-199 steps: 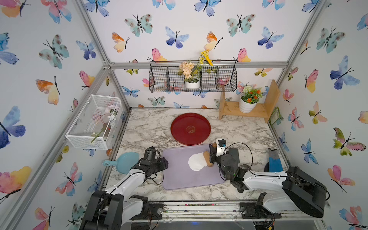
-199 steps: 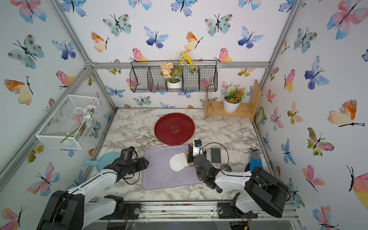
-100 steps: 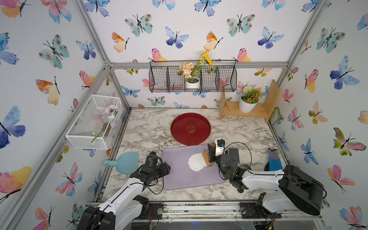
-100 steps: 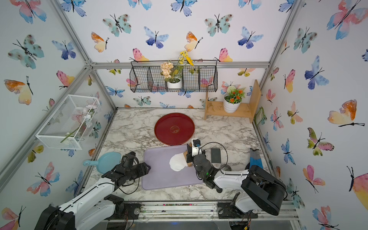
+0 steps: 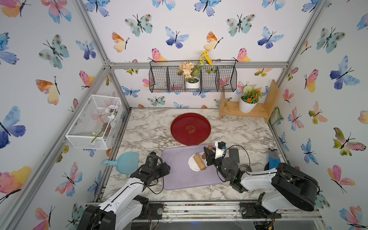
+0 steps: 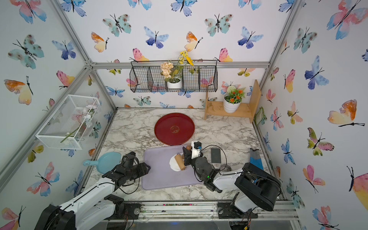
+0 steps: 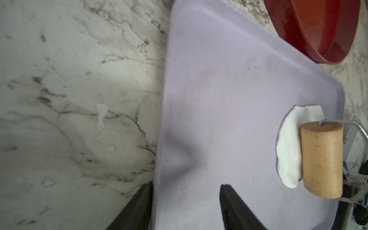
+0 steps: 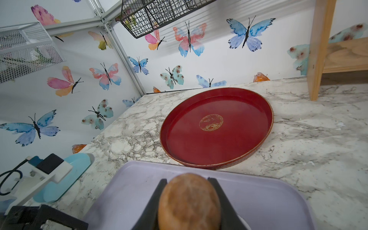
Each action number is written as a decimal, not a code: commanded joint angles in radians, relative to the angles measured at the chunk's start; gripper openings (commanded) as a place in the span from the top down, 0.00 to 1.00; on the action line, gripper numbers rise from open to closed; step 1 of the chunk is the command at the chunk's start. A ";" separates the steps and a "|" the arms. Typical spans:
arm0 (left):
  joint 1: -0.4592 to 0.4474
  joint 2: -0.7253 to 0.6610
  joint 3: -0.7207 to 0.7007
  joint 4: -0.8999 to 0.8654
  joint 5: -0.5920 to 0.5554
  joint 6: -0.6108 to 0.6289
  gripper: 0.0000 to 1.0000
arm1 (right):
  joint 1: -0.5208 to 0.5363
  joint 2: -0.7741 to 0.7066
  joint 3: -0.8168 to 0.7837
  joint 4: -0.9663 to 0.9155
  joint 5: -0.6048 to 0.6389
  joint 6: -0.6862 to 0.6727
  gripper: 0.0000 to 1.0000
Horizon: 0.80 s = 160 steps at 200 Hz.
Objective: Roll out the dumpling wrappers from the dough
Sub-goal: Flatten out the dough on the work surface.
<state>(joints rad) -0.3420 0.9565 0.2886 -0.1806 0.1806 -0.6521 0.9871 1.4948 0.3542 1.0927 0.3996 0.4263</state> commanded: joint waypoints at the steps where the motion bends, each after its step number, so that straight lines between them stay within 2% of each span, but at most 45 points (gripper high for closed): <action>1: -0.005 0.006 0.009 -0.036 0.010 0.003 0.40 | 0.030 0.075 -0.074 -0.222 -0.068 0.031 0.98; 64: -0.006 -0.002 0.017 -0.043 0.008 0.003 0.37 | 0.062 0.171 -0.039 -0.191 -0.066 0.055 0.98; 95: -0.005 -0.016 0.018 -0.055 -0.008 0.002 0.35 | 0.064 0.163 -0.025 -0.203 -0.027 0.067 0.98; 107: -0.005 -0.027 0.021 -0.060 -0.016 0.002 0.31 | 0.064 0.134 -0.009 -0.241 0.006 0.069 0.98; 129: -0.006 -0.050 0.033 -0.077 -0.042 -0.001 0.18 | 0.064 0.064 0.042 -0.330 0.069 0.071 0.98; 142: -0.006 -0.064 0.045 -0.090 -0.065 -0.003 0.09 | 0.062 0.024 0.066 -0.348 0.113 0.052 0.98; 160: -0.004 -0.078 0.068 -0.107 -0.092 0.000 0.02 | 0.061 -0.027 0.098 -0.353 0.167 -0.001 0.98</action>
<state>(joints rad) -0.3428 0.9054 0.3138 -0.2447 0.1539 -0.6556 1.0508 1.5028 0.4377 0.9646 0.4423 0.5350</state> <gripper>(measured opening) 0.937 0.313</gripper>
